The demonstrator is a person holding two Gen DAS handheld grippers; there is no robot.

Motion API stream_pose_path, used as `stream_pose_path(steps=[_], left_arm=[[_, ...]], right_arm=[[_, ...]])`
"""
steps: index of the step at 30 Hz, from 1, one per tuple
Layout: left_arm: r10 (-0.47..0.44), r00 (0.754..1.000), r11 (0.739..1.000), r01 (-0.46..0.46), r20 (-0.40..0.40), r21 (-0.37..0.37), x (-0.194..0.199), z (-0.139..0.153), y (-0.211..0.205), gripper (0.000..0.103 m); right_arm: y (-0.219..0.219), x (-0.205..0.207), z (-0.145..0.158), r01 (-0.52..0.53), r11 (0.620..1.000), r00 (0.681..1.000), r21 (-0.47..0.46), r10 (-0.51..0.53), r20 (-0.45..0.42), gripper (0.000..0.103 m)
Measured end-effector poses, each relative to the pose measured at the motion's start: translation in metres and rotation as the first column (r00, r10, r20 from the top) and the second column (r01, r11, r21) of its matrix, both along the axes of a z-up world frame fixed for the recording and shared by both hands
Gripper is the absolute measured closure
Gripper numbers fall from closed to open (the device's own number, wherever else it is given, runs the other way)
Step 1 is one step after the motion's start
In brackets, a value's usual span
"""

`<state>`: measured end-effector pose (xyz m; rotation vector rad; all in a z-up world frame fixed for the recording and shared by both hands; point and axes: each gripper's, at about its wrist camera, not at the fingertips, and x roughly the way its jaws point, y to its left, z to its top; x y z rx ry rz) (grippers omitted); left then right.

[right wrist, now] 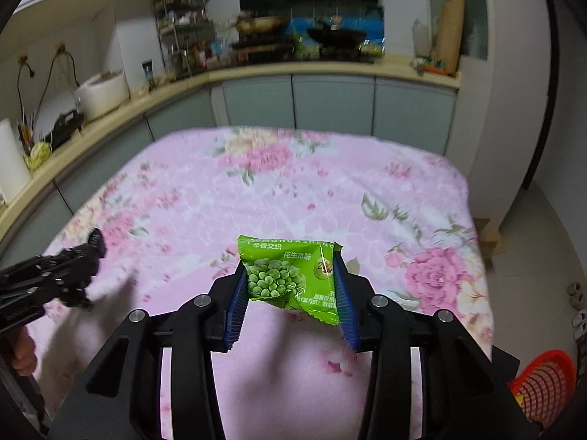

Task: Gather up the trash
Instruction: 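Grasp the green pea snack bag with the right tool while the left tool holds the black bag, then carry the black bag and green snack bag over the red basket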

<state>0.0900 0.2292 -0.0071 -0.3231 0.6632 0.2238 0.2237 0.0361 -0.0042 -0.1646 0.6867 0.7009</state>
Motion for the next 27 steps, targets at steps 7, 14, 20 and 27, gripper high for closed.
stream_pose_path(steps=[7,14,20,27], left_arm=[[0.002,0.999,1.000,-0.003,0.054,0.031,-0.001,0.020,-0.010,0.067],[-0.033,0.993,0.997,0.025,0.117,0.072,0.000,0.044,-0.026,0.067],[-0.058,0.988,0.994,0.044,0.146,0.097,0.001,0.059,-0.039,0.067],[-0.078,0.981,0.991,0.057,0.177,0.123,0.005,0.074,-0.051,0.067]], right_arm=[[-0.026,-0.033,0.035,0.048,0.993,0.996,0.104,-0.055,0.069,0.062],[-0.053,-0.050,0.063,0.072,0.979,0.991,0.193,-0.092,0.097,0.062],[-0.070,-0.056,0.073,0.092,0.970,0.988,0.223,-0.118,0.103,0.062],[-0.097,-0.063,0.087,0.126,0.955,0.979,0.268,-0.163,0.121,0.062]])
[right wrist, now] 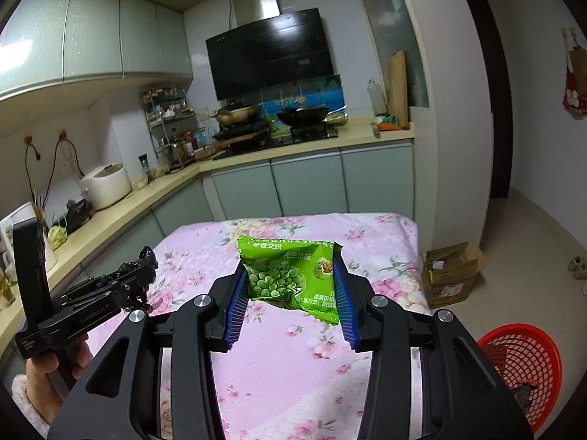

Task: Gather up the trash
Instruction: 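Carry the black bag and green snack bag over the red basket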

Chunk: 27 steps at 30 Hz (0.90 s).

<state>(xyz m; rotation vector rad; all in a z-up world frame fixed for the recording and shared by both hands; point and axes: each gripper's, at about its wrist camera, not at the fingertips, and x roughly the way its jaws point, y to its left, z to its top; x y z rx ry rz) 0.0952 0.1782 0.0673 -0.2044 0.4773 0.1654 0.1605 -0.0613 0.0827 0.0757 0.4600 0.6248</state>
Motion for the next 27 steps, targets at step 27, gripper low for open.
stream_pose_path(steps=[27], left_arm=[[-0.236,0.972,0.971,0.236,0.012,0.036,0.042,0.015,-0.096,0.067]], right_arm=[[-0.108,-0.009,0.012,0.278,0.960,0.960,0.039,-0.279,0.023,0.062]])
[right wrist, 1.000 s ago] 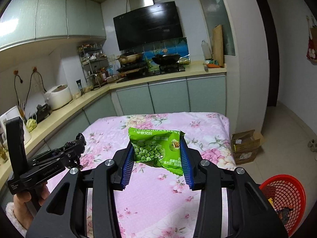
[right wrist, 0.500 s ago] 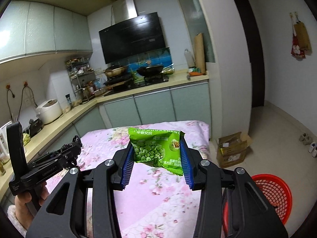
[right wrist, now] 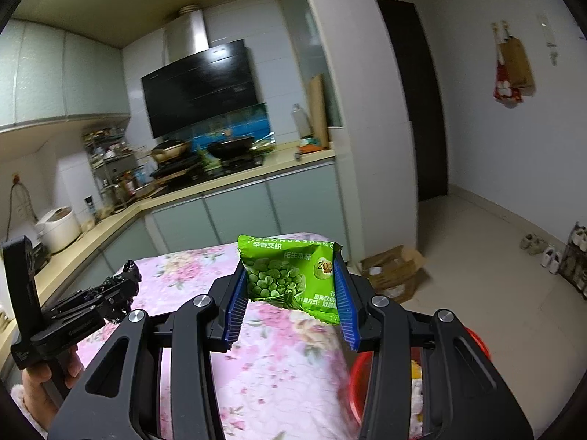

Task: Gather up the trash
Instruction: 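Carry the black bag and green snack bag over the red basket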

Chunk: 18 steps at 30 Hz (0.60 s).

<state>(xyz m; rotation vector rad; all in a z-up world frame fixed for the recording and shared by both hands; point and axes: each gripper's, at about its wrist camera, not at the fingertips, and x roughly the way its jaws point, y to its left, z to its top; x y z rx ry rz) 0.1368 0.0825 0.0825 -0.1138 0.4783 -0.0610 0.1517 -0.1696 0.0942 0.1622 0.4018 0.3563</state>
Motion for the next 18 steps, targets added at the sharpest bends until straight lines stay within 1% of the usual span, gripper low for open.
stream_pose_path(steps=[4,10,13,18], left_arm=[[-0.056,0.998,0.998,0.056,-0.008,0.009,0.008,-0.001,-0.024,0.067],[-0.150,0.989,0.988,0.151,-0.016,0.018,0.018,-0.003,-0.063,0.067],[-0.201,0.979,0.979,0.201,-0.026,0.025,0.024,-0.005,-0.084,0.067],[-0.292,0.955,0.955,0.294,-0.057,0.033,0.033,-0.013,-0.121,0.067]], right_arm=[[-0.018,-0.002,-0.002,0.048,0.999,0.999,-0.002,-0.048,-0.001,0.062],[-0.046,-0.006,-0.006,0.132,0.991,0.991,-0.007,-0.132,-0.014,0.061],[-0.056,-0.007,-0.009,0.165,0.986,0.986,-0.006,-0.165,-0.023,0.061],[-0.073,-0.007,-0.017,0.224,0.975,0.974,-0.007,-0.224,-0.044,0.061]])
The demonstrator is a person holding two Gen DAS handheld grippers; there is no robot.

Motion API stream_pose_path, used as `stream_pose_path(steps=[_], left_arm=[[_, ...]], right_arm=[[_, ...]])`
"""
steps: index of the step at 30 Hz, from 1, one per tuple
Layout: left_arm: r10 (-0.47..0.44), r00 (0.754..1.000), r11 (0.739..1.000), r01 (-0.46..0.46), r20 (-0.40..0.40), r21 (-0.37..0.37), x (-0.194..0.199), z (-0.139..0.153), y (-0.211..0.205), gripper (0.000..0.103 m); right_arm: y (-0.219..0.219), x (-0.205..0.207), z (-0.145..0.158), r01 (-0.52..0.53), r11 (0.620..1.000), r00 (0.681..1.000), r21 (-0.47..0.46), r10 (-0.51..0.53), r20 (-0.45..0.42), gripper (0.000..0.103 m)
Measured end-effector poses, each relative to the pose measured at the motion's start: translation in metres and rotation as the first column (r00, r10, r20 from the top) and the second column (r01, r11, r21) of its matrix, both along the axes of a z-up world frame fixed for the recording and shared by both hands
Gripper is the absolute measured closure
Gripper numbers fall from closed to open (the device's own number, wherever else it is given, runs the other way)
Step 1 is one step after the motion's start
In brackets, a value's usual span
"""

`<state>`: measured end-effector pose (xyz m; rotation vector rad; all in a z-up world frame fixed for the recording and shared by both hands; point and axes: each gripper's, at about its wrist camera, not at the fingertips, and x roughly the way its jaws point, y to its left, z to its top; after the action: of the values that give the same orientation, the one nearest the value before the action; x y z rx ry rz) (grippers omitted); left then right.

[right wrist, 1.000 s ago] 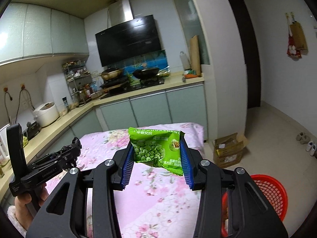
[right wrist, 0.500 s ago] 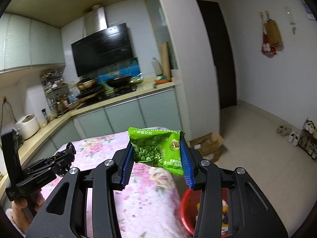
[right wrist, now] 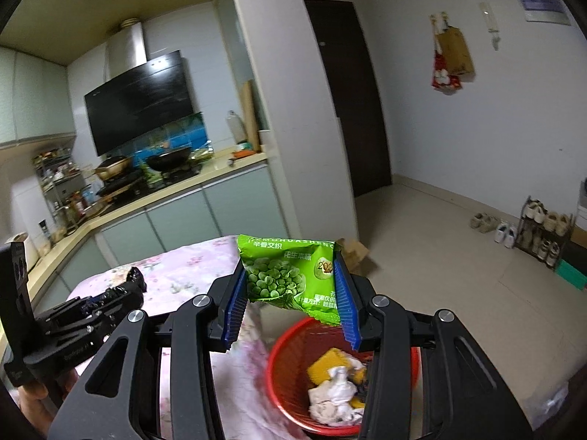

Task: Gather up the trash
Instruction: 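Carry the black bag and green snack bag over the red basket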

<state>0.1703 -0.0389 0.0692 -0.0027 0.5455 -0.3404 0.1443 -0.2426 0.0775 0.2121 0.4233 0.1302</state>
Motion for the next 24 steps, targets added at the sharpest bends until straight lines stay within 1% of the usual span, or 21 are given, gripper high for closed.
stream_pose_path(steps=[3,5,8,15,22,23,24], left_arm=[[-0.070,0.997,0.997,0.069,-0.040,-0.013,0.008,-0.008,-0.021,0.067],[-0.119,0.990,0.993,0.118,-0.071,-0.025,0.012,-0.015,-0.035,0.067],[-0.167,0.980,0.986,0.165,-0.106,-0.022,0.021,-0.026,-0.054,0.067],[-0.233,0.954,0.972,0.231,-0.191,-0.030,0.041,-0.053,-0.088,0.067],[-0.275,0.922,0.960,0.277,-0.273,-0.033,0.063,-0.079,-0.115,0.066],[-0.279,0.918,0.959,0.281,-0.282,-0.034,0.064,-0.082,-0.118,0.065],[-0.281,0.915,0.958,0.284,-0.290,-0.035,0.065,-0.086,-0.120,0.065]], right_arm=[[-0.009,0.002,-0.006,0.040,0.999,0.999,-0.009,-0.040,-0.018,0.061],[-0.014,0.005,-0.010,0.057,0.998,0.998,-0.011,-0.057,-0.031,0.061],[-0.021,0.010,-0.017,0.077,0.997,0.995,-0.008,-0.077,-0.059,0.061],[-0.035,0.024,-0.038,0.118,0.993,0.985,-0.005,-0.118,-0.126,0.061],[-0.043,0.043,-0.061,0.119,0.993,0.971,0.002,-0.116,-0.208,0.060],[-0.044,0.047,-0.065,0.119,0.993,0.968,0.004,-0.115,-0.224,0.059],[-0.046,0.049,-0.069,0.122,0.993,0.965,0.009,-0.116,-0.237,0.054]])
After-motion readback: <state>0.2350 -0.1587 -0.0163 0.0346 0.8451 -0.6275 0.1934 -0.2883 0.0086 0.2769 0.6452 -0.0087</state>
